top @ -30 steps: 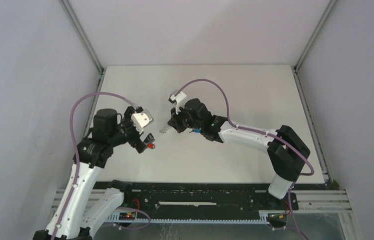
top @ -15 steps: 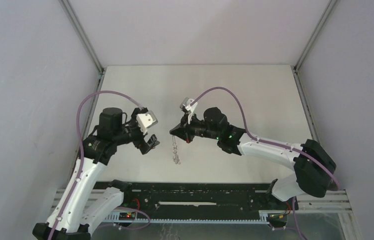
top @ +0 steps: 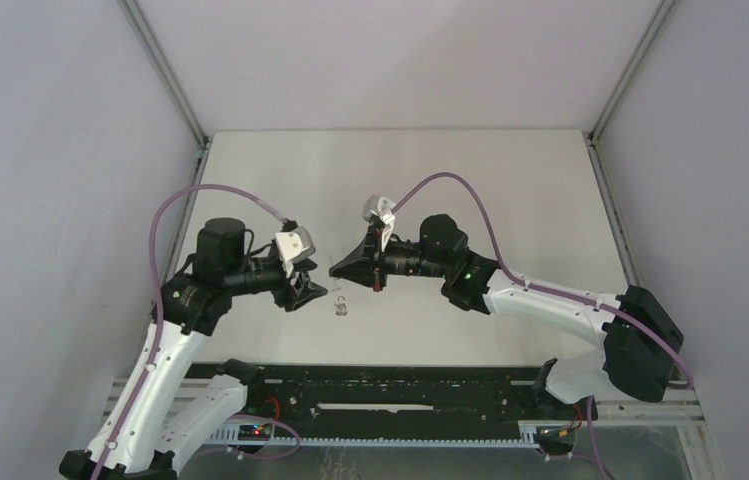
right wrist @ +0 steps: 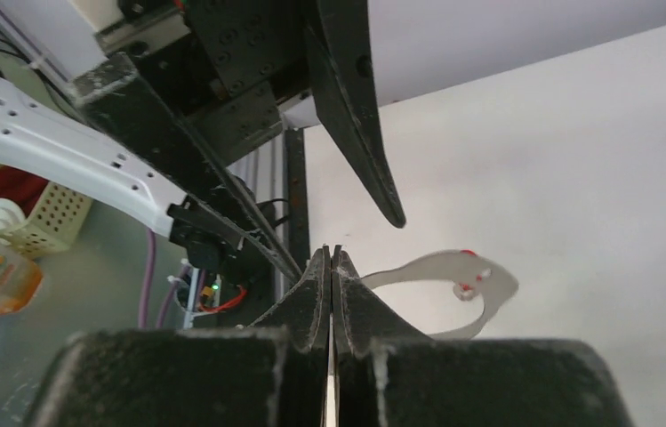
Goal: Put the keys on the keyring
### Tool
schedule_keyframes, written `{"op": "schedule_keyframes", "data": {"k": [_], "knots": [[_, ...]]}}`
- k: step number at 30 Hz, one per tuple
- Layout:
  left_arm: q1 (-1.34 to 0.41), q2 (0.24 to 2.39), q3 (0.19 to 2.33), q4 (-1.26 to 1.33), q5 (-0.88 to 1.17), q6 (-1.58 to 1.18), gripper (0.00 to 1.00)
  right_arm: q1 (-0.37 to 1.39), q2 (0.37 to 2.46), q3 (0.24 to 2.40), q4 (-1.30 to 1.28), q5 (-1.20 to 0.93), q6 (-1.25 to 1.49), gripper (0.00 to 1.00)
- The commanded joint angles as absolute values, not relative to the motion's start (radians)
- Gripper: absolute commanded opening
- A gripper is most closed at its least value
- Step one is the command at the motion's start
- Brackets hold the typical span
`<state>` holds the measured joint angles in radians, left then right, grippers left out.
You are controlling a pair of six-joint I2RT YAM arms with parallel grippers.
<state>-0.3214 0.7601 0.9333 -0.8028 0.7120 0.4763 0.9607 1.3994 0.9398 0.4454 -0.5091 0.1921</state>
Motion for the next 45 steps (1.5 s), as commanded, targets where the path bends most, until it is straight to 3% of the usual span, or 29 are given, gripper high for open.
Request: {"op": "schedule_keyframes", "data": {"k": [1,10,19,23,31,36,45], "knots": [[-0.327,0.743,0.999,-0.762,0.763,0.376,0.59,0.978,1.362,0.946,0.572,-0.562,0.271,0.00],[-0.327,0.714,1.022,-0.755,0.866,0.316,0.43,1.000,1.381,0.946,0.655,-0.580,0.341,0.00],[-0.327,0.688,1.038,-0.756,0.956,0.298,0.45,1.016,1.380,0.946,0.684,-0.593,0.355,0.00],[-0.327,0.696,1.047,-0.760,0.973,0.298,0.26,1.019,1.381,0.946,0.698,-0.599,0.366,0.00],[-0.327,0.703,1.050,-0.761,0.983,0.287,0.22,1.028,1.385,0.946,0.731,-0.631,0.400,0.00],[-0.327,0.698,1.052,-0.759,0.988,0.286,0.02,1.029,1.385,0.946,0.750,-0.663,0.418,0.00],[-0.327,0.666,1.059,-0.811,0.967,0.358,0.00,1.011,1.355,0.946,0.734,-0.683,0.421,0.00]]}}
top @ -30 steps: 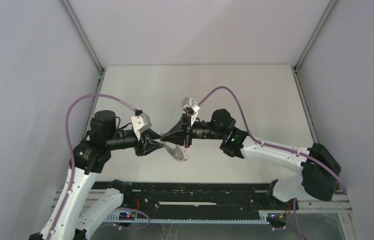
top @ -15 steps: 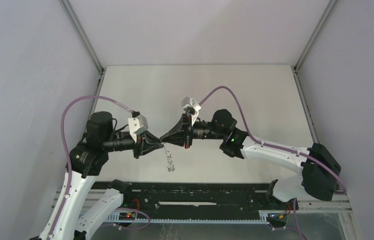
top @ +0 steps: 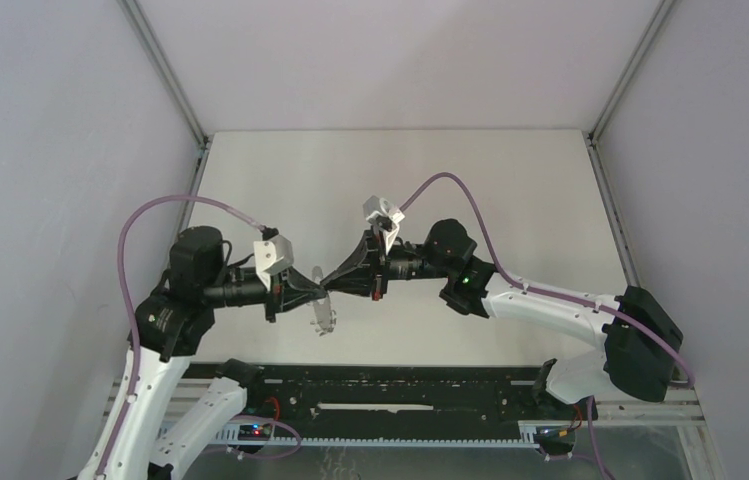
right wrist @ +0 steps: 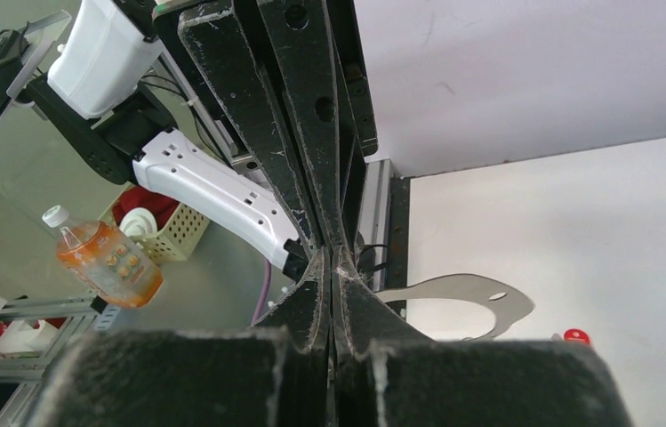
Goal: Put the keys on the keyring
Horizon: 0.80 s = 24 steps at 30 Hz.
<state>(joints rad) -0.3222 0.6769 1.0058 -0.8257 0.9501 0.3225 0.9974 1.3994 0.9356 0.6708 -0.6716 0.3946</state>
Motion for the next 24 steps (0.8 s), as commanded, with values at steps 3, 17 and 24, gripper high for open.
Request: {"op": "schedule_keyframes", "data": {"k": [3,17,24], "knots": [[-0.327,0.660,1.059,-0.807,0.969,0.351,0.00,1.010,1.348,0.946,0.716,-0.681,0.407,0.00],[-0.327,0.622,1.010,-0.689,0.999,0.227,0.00,1.010,1.319,0.946,0.717,-0.677,0.426,0.45],[-0.327,0.614,1.011,-0.689,1.044,0.248,0.00,0.972,1.243,0.946,0.613,-0.663,0.356,0.60]]}}
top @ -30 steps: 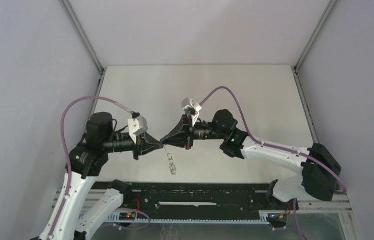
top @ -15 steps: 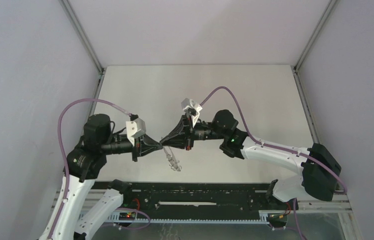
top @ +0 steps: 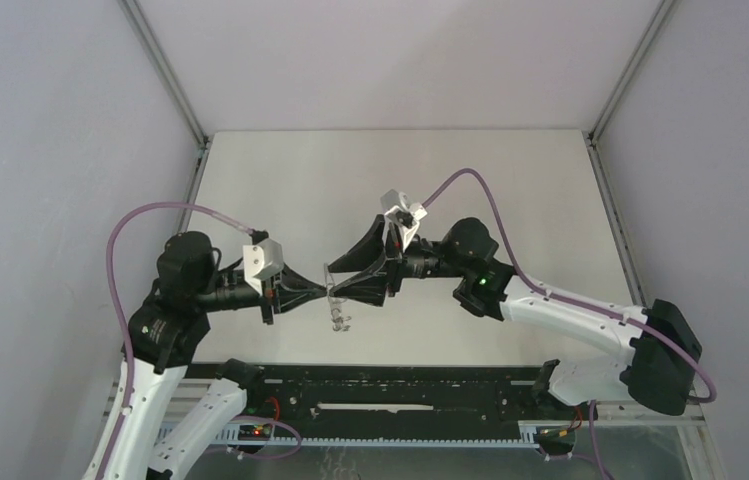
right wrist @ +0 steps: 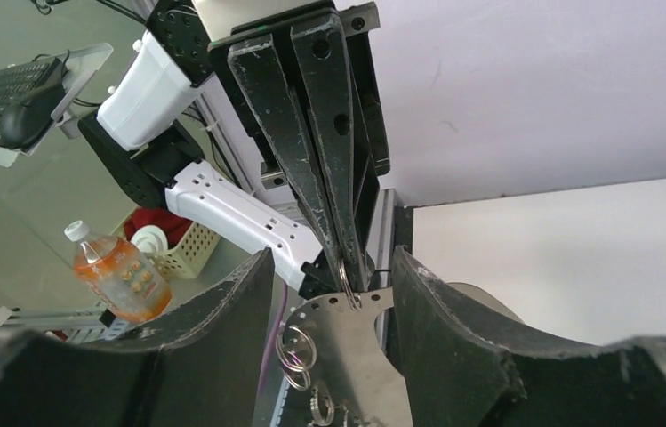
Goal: Put the keys on the keyring
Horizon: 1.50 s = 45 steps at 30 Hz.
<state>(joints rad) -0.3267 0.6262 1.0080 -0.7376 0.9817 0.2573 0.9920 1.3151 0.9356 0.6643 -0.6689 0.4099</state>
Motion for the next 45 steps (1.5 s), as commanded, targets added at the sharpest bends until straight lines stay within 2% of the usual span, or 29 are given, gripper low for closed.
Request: {"op": "schedule_keyframes", "data": {"k": [1,10,22,33,45], "knots": [[-0.327,0.611,1.014,-0.688,1.058,0.258,0.00,0.965,1.230,0.946,0.592,-0.661,0.335,0.60],[-0.327,0.574,1.025,-0.671,1.151,0.366,0.00,0.962,1.165,0.946,0.463,-0.739,0.147,0.50],[-0.327,0.581,1.020,-0.663,1.187,0.344,0.00,1.049,1.182,0.960,0.443,-0.680,0.025,0.47],[-0.327,0.577,0.990,-0.617,1.197,0.297,0.00,1.115,1.206,0.986,0.439,-0.560,-0.025,0.27],[-0.327,0.573,0.972,-0.615,1.197,0.299,0.00,1.132,1.170,0.986,0.420,-0.524,-0.017,0.31]]}}
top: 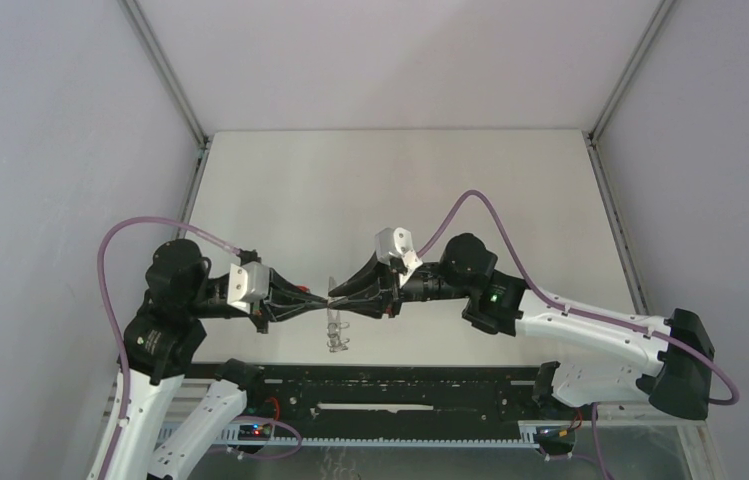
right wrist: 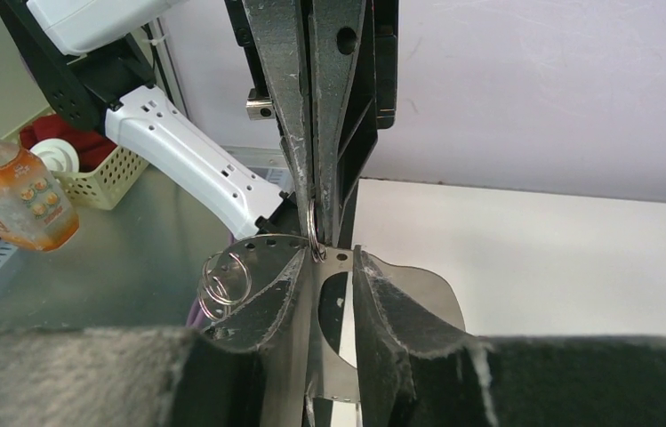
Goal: Put the keys on the keyring
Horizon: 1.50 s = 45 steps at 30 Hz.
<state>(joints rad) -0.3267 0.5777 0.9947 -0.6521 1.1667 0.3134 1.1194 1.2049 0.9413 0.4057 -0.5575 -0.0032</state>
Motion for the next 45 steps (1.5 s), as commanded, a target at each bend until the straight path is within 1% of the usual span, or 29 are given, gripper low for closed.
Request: {"op": "schedule_keyframes", "data": {"k": [1,5,8,10,14,15,17,18,20,22,25,32,37,45], "knots": [[-0.327,0.572,0.971,-0.615,1.197,0.299,0.00,1.132,1.166,0.986,0.420,-0.522,-0.017,0.29],[-0.327,0.567,0.958,-0.615,1.185,0.307,0.00,1.132,1.153,0.986,0.418,-0.507,-0.017,0.20],[-0.327,0.562,0.949,-0.615,1.180,0.311,0.00,1.134,1.146,0.986,0.414,-0.499,-0.018,0.10],[-0.327,0.562,0.947,-0.615,1.174,0.315,0.00,1.136,1.143,0.986,0.411,-0.503,-0.018,0.00],[-0.327,0.570,0.948,-0.615,1.167,0.316,0.00,1.141,1.148,0.986,0.389,-0.511,-0.019,0.00],[-0.327,0.572,0.950,-0.615,1.160,0.314,0.03,1.142,1.149,0.986,0.377,-0.509,-0.018,0.00],[-0.327,0.577,0.961,-0.622,1.122,0.313,0.32,1.141,1.142,0.986,0.336,-0.498,-0.020,0.00],[-0.327,0.580,0.972,-0.647,1.101,0.344,0.38,1.141,1.133,0.987,0.306,-0.487,-0.024,0.00],[-0.327,0.588,1.007,-0.750,1.063,0.457,0.46,1.141,1.117,0.997,0.223,-0.463,-0.040,0.00],[-0.327,0.602,1.044,-0.833,1.034,0.558,0.50,1.142,1.112,1.032,0.101,-0.441,-0.055,0.00],[-0.331,0.638,1.091,-0.926,1.014,0.663,0.50,1.144,1.124,1.101,-0.079,-0.412,-0.068,0.00],[-0.409,0.717,1.159,-1.018,0.955,0.774,0.41,1.164,1.217,1.295,-0.435,-0.344,-0.100,0.00],[-0.464,0.753,1.187,-1.026,0.948,0.773,0.35,1.204,1.262,1.365,-0.501,-0.291,-0.126,0.00],[-0.534,0.759,1.188,-1.026,0.941,0.714,0.34,1.233,1.314,1.420,-0.529,-0.267,-0.139,0.00]]}}
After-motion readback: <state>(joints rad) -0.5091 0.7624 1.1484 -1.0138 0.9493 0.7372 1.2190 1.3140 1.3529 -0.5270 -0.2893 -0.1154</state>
